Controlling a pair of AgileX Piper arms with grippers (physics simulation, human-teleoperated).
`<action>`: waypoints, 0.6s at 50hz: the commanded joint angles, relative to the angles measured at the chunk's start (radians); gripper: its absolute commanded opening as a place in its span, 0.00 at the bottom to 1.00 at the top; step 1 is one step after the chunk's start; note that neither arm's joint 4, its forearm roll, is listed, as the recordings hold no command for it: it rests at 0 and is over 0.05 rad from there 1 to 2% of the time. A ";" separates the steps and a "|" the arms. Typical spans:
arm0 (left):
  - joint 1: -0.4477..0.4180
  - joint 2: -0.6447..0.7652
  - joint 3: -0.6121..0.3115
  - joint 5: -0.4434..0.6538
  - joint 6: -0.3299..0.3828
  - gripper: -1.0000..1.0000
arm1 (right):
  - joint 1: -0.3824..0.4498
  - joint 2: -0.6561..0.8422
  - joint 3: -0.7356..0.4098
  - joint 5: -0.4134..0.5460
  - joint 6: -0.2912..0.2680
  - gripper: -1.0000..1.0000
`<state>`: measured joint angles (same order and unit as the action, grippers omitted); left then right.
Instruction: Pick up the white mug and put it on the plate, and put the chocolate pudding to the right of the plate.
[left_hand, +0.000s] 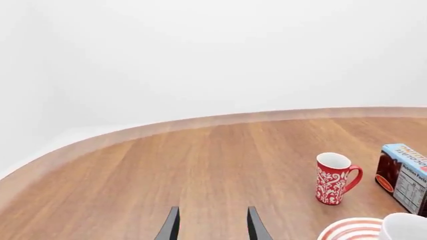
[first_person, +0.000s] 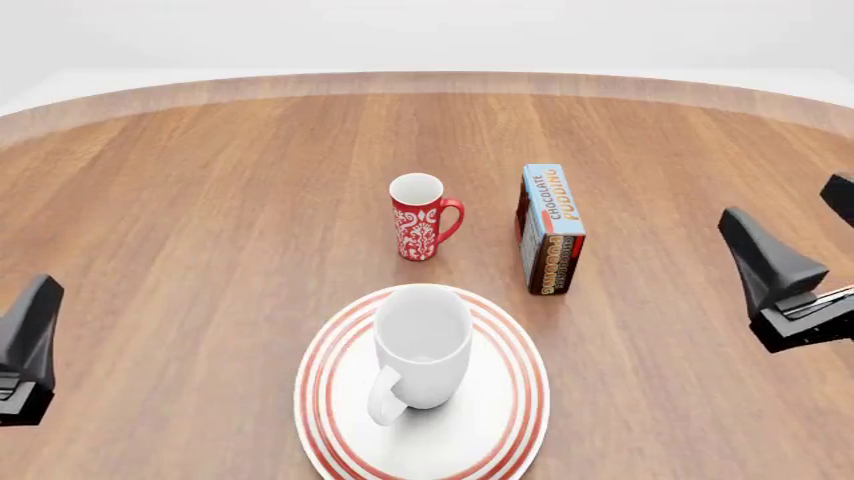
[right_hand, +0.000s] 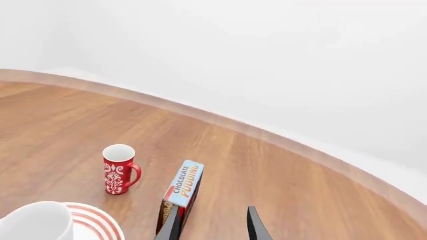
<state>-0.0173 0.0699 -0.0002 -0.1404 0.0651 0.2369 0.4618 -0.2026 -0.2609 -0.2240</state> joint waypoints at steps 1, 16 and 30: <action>-0.003 -0.004 0.000 0.003 -0.003 1.00 | 0.029 0.102 -0.040 -0.061 -0.029 1.00; -0.008 -0.006 0.000 0.002 -0.009 1.00 | 0.066 0.203 -0.107 -0.078 -0.043 1.00; -0.008 -0.017 0.000 0.011 -0.011 1.00 | 0.078 0.280 -0.150 -0.092 -0.052 1.00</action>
<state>-0.0241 0.0585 -0.0003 -0.1337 0.0555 0.3029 0.6873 -0.3218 -0.3432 -0.2697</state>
